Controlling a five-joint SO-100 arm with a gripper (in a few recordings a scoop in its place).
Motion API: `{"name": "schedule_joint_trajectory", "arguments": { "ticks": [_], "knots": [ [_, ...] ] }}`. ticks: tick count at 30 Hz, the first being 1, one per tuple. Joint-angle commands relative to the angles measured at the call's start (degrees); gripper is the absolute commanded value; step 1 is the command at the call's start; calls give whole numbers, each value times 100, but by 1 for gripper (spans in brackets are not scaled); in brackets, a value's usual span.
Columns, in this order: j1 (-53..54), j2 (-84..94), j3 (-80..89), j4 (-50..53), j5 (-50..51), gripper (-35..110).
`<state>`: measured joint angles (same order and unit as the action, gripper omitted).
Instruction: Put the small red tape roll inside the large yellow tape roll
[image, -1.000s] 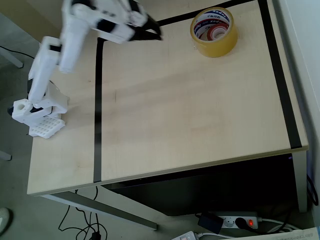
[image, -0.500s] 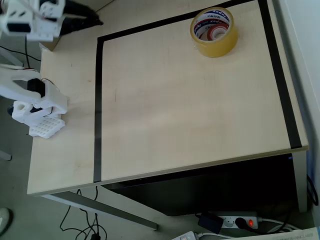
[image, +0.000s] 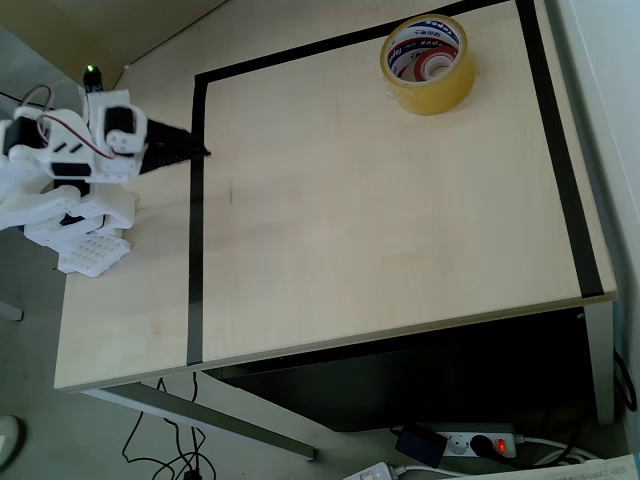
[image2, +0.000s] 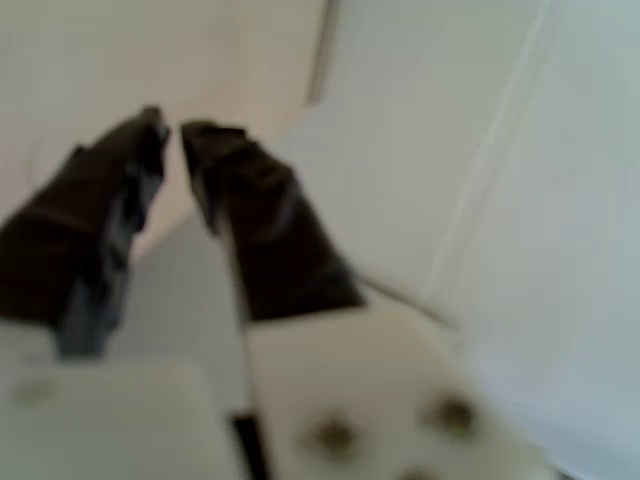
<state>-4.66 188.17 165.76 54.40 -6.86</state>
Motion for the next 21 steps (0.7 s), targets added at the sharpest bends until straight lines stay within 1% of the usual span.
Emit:
{"name": "schedule_joint_trajectory", "arguments": {
  "ticks": [1,5,12,17,21],
  "knots": [
    [-114,299,334,185,158,0],
    [-167,299,659,527,483,0],
    [-193,299,1274,1608,501,0],
    [264,299,1274,1679,527,0],
    [237,299,1274,1679,527,0]
  ]
}}
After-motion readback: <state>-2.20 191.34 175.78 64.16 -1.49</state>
